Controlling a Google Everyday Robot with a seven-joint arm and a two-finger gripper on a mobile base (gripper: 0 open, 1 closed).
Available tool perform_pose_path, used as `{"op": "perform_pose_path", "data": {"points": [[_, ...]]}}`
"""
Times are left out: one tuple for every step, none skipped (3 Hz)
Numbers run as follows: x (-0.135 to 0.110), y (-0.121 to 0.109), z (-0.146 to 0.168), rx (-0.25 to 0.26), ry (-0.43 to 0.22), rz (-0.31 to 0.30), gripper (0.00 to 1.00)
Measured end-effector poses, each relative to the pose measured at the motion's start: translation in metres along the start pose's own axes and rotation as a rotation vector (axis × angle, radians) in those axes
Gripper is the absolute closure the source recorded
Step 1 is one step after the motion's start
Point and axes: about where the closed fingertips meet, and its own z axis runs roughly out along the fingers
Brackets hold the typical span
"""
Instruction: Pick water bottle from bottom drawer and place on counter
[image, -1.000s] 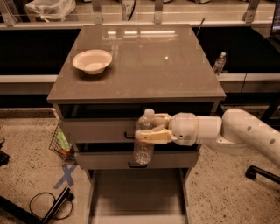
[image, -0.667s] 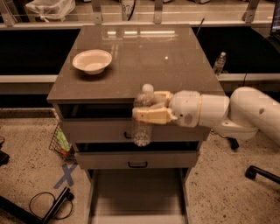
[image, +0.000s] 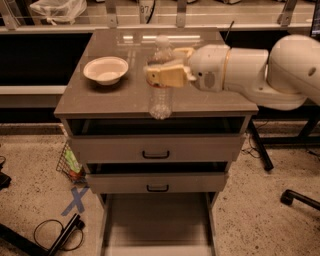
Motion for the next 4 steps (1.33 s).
{"op": "perform_pose_path", "data": {"points": [[-0.037,-0.033,0.011,0.069,0.018,-0.067,1.00],[-0.056,-0.076,0.012,0.145,0.017,-0.094,1.00],[-0.053,-0.114,0.002,0.220,0.012,-0.076,1.00],[-0.033,-0.151,-0.015,0.285,-0.005,-0.035,1.00]]}}
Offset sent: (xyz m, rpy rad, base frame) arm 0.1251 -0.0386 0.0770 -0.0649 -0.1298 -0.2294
